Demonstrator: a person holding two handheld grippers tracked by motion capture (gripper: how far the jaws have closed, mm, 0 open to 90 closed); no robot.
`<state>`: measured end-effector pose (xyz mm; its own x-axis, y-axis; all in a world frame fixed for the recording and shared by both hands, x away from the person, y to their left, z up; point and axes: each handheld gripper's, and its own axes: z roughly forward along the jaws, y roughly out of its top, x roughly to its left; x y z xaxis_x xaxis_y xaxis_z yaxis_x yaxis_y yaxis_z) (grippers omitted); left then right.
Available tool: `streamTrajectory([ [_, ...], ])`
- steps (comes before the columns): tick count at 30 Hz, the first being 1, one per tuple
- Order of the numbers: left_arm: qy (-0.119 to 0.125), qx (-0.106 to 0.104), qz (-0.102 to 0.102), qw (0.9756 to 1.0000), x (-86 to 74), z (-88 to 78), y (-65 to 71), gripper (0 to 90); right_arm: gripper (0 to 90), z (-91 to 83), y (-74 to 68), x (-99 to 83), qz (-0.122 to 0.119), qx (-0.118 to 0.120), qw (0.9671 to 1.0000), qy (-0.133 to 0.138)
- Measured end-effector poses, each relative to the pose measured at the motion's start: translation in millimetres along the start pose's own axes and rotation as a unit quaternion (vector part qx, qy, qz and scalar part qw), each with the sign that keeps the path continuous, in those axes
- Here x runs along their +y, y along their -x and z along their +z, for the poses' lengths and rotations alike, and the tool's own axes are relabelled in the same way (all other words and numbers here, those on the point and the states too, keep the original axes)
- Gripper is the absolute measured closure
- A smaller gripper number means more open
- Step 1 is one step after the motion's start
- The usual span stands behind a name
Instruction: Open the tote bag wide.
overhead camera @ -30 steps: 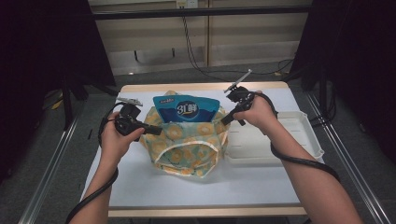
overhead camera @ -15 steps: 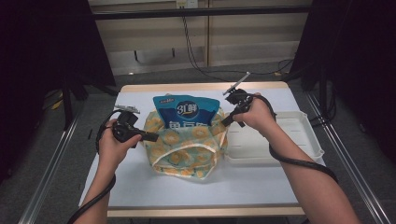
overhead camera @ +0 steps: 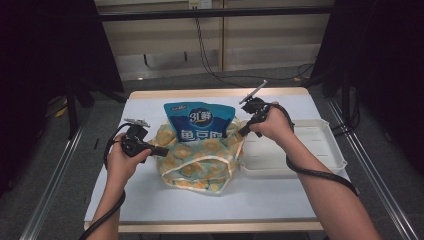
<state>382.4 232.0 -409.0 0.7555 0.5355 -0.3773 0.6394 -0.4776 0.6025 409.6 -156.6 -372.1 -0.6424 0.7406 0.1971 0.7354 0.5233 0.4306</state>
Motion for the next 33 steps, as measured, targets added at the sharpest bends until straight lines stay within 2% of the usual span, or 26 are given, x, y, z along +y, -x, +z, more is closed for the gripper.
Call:
streamTrajectory([
  [3,0.007,0.006,-0.005,0.9999,-1.9,0.5,-1.6,90.0,90.0,1.6,5.0,-0.2,0.006,-0.004,1.0,0.003],
  [6,0.001,0.017,-0.006,0.9998,-1.8,-0.3,-3.6,90.0,90.0,1.7,10.1,-0.8,0.012,-0.007,0.9999,-0.001],
  [8,0.0,0.009,-0.008,0.9999,-1.4,-1.6,-7.1,90.0,90.0,0.5,11.7,-1.0,0.016,-0.01,0.9998,0.003],
  [9,-0.005,0.02,-0.009,0.9997,-1.2,-2.6,-8.2,90.0,90.0,-0.3,12.9,-1.2,0.015,-0.009,0.9998,0.003],
  [10,-0.002,0.021,-0.013,0.9997,-1.2,-2.7,-8.2,90.0,90.0,-1.6,13.7,-1.7,0.018,-0.012,0.9998,0.005],
  [16,0.006,0.008,-0.012,0.9999,0.9,-3.8,-6.2,90.0,89.2,-7.4,11.6,-4.6,0.016,0.001,0.9998,0.013],
  [18,0.002,0.011,-0.011,0.9999,3.0,-3.6,-3.1,90.0,86.7,-8.8,9.2,-4.9,0.01,0.004,0.9999,0.009],
  [20,-0.002,0.004,-0.005,1.0,4.8,-4.2,-2.7,90.0,80.7,-11.9,5.3,-5.0,0.003,0.005,0.9999,0.013],
  [21,0.002,0.015,-0.008,0.9999,5.8,-4.8,-0.5,90.0,80.2,-13.7,3.4,-4.8,0.002,0.004,0.9999,0.013],
  [22,0.003,0.008,-0.005,1.0,6.3,-5.9,-1.1,90.0,78.5,-16.5,0.7,-4.7,-0.003,0.006,0.9999,0.014],
  [23,0.008,0.003,-0.01,0.9999,6.8,-6.1,-0.5,90.0,77.0,-18.3,-0.5,-4.4,-0.008,0.007,0.9998,0.016],
  [33,0.01,0.005,-0.005,0.9999,9.4,-8.5,3.7,90.0,61.4,-29.8,-14.5,-9.2,-0.03,0.022,0.9989,0.027],
])
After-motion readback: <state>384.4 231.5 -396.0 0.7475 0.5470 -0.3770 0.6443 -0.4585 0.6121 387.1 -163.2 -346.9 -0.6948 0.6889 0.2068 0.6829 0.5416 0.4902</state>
